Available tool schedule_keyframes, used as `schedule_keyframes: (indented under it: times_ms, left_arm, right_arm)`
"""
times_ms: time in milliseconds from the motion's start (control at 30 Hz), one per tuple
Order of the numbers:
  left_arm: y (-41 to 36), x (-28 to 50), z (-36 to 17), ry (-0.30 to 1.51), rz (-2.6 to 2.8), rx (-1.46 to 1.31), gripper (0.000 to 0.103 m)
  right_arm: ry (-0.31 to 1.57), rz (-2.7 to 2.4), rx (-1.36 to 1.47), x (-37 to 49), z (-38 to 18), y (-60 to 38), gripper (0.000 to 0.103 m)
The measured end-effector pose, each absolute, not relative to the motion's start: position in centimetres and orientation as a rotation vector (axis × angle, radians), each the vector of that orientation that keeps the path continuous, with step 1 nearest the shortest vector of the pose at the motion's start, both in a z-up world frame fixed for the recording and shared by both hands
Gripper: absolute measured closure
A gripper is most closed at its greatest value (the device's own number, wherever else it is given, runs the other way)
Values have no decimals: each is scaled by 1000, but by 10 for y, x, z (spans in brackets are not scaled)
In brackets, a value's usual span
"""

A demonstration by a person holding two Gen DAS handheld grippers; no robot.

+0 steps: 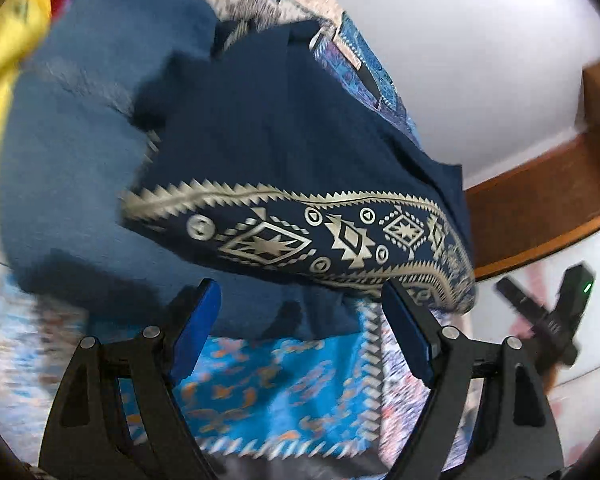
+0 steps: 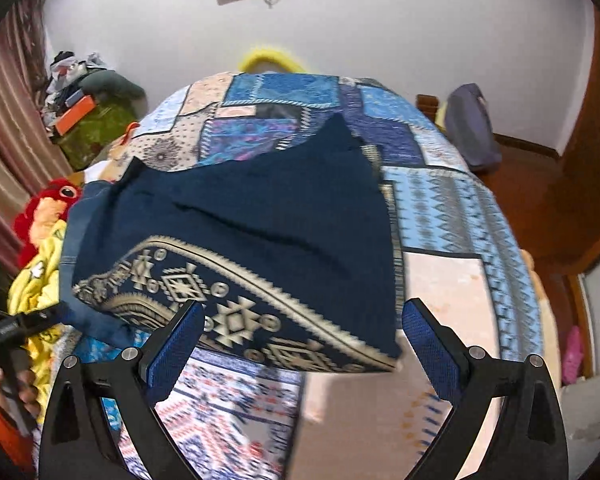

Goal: Fold large clothes

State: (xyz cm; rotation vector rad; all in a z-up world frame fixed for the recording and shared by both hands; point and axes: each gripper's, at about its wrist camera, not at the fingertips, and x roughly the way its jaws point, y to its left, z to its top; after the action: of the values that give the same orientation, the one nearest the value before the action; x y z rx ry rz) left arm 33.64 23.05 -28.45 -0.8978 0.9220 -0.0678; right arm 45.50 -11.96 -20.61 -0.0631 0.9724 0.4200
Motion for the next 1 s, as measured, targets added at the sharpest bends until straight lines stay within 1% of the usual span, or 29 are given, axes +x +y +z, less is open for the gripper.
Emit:
schedule_keyframes:
  times_ms: [133, 267, 300, 333, 367, 400, 433, 467, 500, 533, 600, 700, 800, 933, 1000]
  left_arm:
    - [239, 359, -310, 879, -87, -1033, 21]
    - [250, 376, -308, 781, -57, -1037, 21]
    - [252, 381, -305, 758, -40, -1019, 25]
    - [255, 388, -302, 735, 3, -986, 30]
    - [258, 392, -300, 722, 34, -968, 33]
    - [260, 397, -300, 712, 67, -956, 42]
    - [263, 402, -301, 708, 102, -959, 54]
    - [266, 407, -302, 711, 141, -968, 61]
    - [269, 410, -301, 700, 168, -982, 71]
    - [271, 410, -298, 681, 176, -989, 79]
    - [274, 412, -284, 643, 202, -982, 83]
    - [270, 412, -255, 584, 222, -942, 86]
    - [271, 406, -224, 537, 233, -887, 86]
    - [252, 403, -182, 498, 235, -740, 86]
    - [238, 407, -165, 501, 224, -671, 86]
  right_arm:
    - [984, 443, -68, 463, -219, -103, 5]
    - [994, 441, -63, 473, -230, -97, 5]
    - [998, 440, -65, 476, -232, -96, 5]
    - [1001, 440, -66, 478, -234, -95, 5]
    - [1004, 440, -66, 480, -235, -94, 5]
    - [1005, 440, -67, 483, -236, -93, 5]
    - [1005, 438, -67, 485, -236, -92, 5]
    - [1001, 437, -66, 487, -236, -90, 5]
    - [996, 439, -63, 489, -234, -88, 5]
    - [991, 442, -60, 490, -232, -87, 5]
    - [972, 448, -53, 491, -224, -81, 5]
    - [936, 448, -50, 493, -213, -69, 5]
    - [916, 474, -39, 493, -207, -49, 4]
    - [937, 508, -42, 491, -221, -13, 4]
    - [981, 520, -80, 489, -241, 8, 4]
